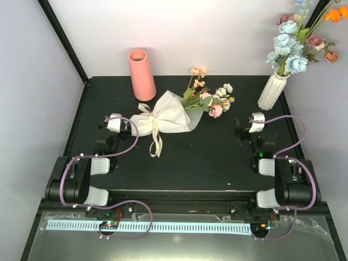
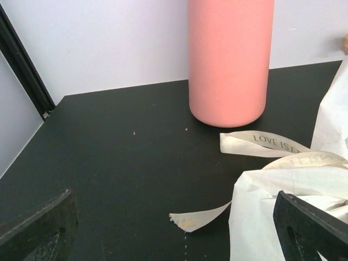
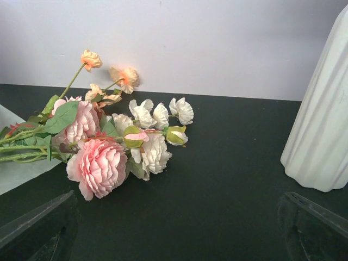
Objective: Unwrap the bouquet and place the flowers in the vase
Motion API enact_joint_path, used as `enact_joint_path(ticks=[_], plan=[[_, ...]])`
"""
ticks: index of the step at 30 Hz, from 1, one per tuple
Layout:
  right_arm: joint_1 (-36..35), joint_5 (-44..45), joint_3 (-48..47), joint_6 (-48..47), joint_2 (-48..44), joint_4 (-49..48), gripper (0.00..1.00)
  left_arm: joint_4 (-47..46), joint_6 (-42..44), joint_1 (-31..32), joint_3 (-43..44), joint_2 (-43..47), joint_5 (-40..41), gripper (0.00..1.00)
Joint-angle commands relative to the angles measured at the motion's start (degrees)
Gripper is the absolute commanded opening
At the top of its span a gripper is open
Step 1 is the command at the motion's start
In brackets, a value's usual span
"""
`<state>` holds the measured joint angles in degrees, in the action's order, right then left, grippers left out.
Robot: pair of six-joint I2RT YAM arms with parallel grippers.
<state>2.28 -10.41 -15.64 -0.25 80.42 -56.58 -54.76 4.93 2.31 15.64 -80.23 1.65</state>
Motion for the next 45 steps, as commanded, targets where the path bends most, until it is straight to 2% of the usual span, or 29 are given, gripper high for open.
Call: enact_joint_path(ticks=[1, 13, 16, 19, 22, 29, 31, 32, 34, 36, 38, 40, 42, 45], plan=[[-0.25, 0.66, -0.23, -1.24, -0.35, -2.22, 1.0, -0.85, 0.19, -0.28, 1.41, 0.42, -1.19, 0.99], [-0.25, 4.16, -0.85, 0.05, -0.25, -1.31, 1.0, -0.88, -0.02, -0.41, 1.53, 0.5, -0.46, 0.99], [-0.63, 4.95, -1.81, -0.11, -2.11, 1.17, 1.0, 0.89, -0.37, -0.29, 2.04, 3.25, 0.91, 0.99], [-1.1, 7.76, -5.64, 0.83, -6.81, 12.03, 1.0, 12.97, -1.47, -0.06, 5.03, 10.39, 1.16, 0.99], [-2.27, 10.57, -9.53, 3.49, -11.24, 22.19, 1.0, 23.51, -6.25, 0.54, 8.48, 15.83, 2.85, 0.99], [-7.34, 7.67, -18.89, 12.71, -18.2, 37.12, 1.0, 45.7, -12.98, 0.67, 18.11, 25.61, 5.52, 0.99], [-7.23, 5.18, -20.81, 19.49, -19.21, 38.4, 1.0, 53.78, -14.41, 0.64, 22.49, 27.18, 6.05, 0.99], [-7.29, 6.35, -21.26, 26.39, -19.59, 38.47, 1.0, 58.09, -16.1, 0.6, 24.57, 27.99, 6.2, 0.99], [-7.06, 7.33, -23.48, 37.03, -19.75, 46.55, 1.0, 66.63, -19.81, 0.57, 28.72, 29.59, 3.91, 0.99], [-6.68, -2.12, -24.22, 35.35, -18.55, 45.57, 1.0, 70.58, -24.52, 0.59, 30.72, 31.28, -0.8, 0.99], [-6.95, -4.69, -25.13, 39.68, -16.5, 47.7, 1.0, 72.91, -25.13, 0.54, 31.57, 33.29, -7.06, 0.99], [-8.39, -6.06, -25.36, 45.25, -14.29, 49.2, 1.0, 77.62, -25.26, 0.48, 32.72, 34.86, -7.69, 0.99], [-12.42, -5.06, -25.37, 47.97, -13.25, 50.26, 1.0, 82.71, -25.53, 0.5, 33.9, 36.14, -6.82, 0.99], [-21.19, 1.4, -24.64, 51.53, -13.3, 50.51, 1.0, 86.31, -22.99, 0.5, 31.94, 38.57, -9.41, 0.99]])
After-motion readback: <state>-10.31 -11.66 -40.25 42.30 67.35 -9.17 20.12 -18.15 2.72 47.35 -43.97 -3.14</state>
